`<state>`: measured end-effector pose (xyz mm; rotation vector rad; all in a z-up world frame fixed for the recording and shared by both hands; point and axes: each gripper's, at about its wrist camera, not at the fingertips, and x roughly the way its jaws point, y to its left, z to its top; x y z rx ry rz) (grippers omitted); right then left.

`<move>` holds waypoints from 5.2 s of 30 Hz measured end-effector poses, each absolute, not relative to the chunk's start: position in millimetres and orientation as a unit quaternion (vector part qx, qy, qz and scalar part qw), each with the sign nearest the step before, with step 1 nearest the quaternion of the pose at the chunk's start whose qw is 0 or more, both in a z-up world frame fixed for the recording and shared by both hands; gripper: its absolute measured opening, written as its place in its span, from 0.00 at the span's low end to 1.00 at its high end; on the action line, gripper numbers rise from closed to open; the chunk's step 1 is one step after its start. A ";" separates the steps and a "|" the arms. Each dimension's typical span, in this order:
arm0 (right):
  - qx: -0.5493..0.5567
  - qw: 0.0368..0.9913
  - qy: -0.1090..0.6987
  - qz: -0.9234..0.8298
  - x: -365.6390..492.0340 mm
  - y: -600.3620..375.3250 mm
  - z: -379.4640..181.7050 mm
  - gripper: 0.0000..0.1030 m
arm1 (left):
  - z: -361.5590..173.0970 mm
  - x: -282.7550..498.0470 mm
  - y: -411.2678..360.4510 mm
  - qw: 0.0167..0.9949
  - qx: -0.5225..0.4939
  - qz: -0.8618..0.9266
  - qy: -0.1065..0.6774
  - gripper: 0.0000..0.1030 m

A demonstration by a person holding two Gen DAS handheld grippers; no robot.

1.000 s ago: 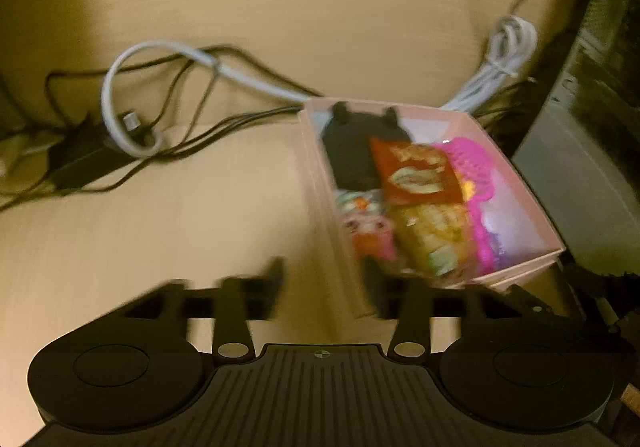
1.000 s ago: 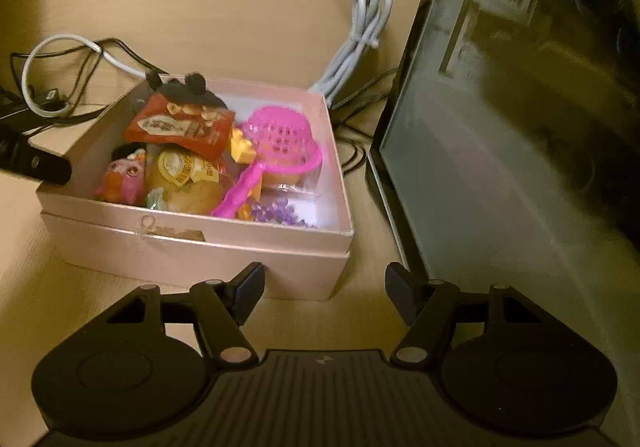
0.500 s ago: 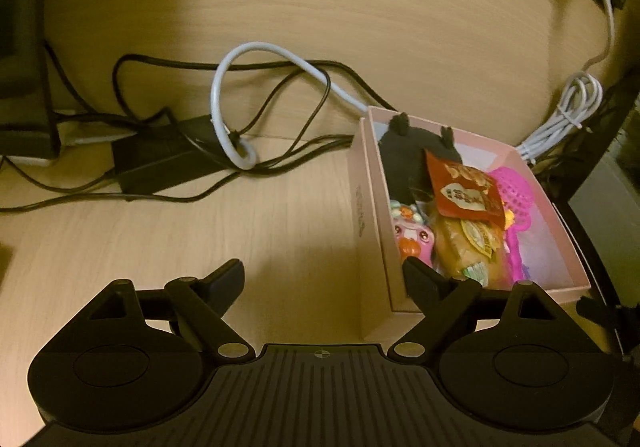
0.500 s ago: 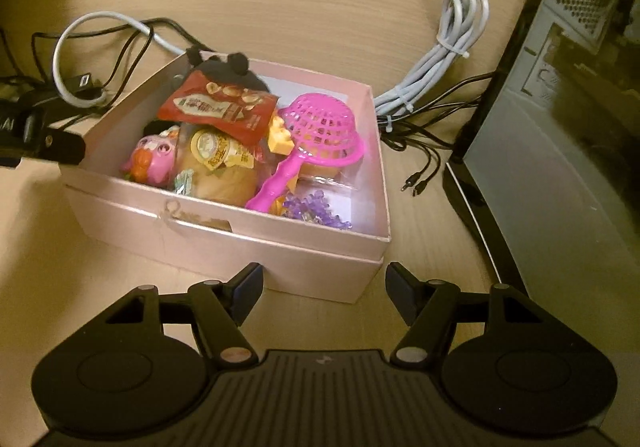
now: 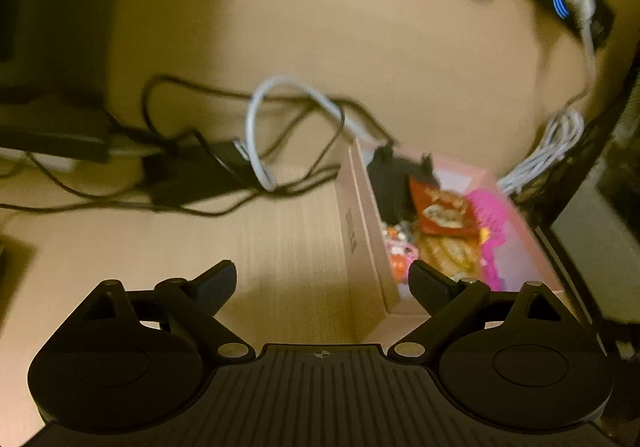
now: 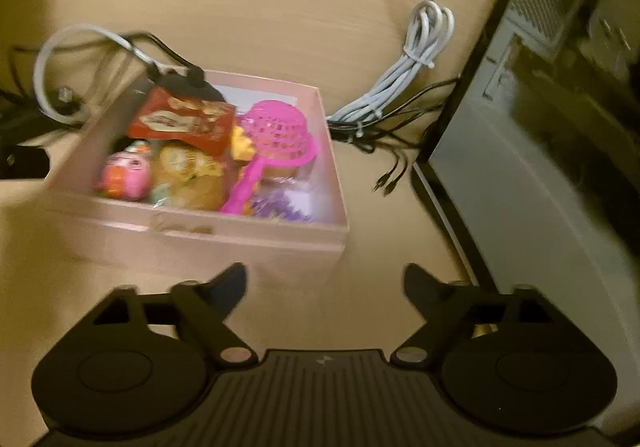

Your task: Organize objects

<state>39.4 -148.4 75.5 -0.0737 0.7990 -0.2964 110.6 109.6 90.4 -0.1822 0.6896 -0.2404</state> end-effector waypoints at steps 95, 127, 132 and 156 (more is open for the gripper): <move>0.019 0.939 0.340 -0.041 -49.6 -212.7 16.5 1.00 | 17.4 -13.6 49.7 0.940 0.020 -0.043 0.337 0.97; 0.019 0.939 0.340 -0.041 -50.0 -212.9 16.6 1.00 | 17.2 -13.5 49.2 0.940 0.020 -0.042 0.337 0.97; 0.019 0.939 0.340 -0.041 -50.1 -212.9 16.5 1.00 | 17.1 -13.5 49.3 0.940 0.020 -0.042 0.337 0.97; 0.019 0.939 0.340 -0.040 -49.9 -212.9 16.5 1.00 | 17.4 -13.3 51.2 0.940 0.020 -0.043 0.337 0.97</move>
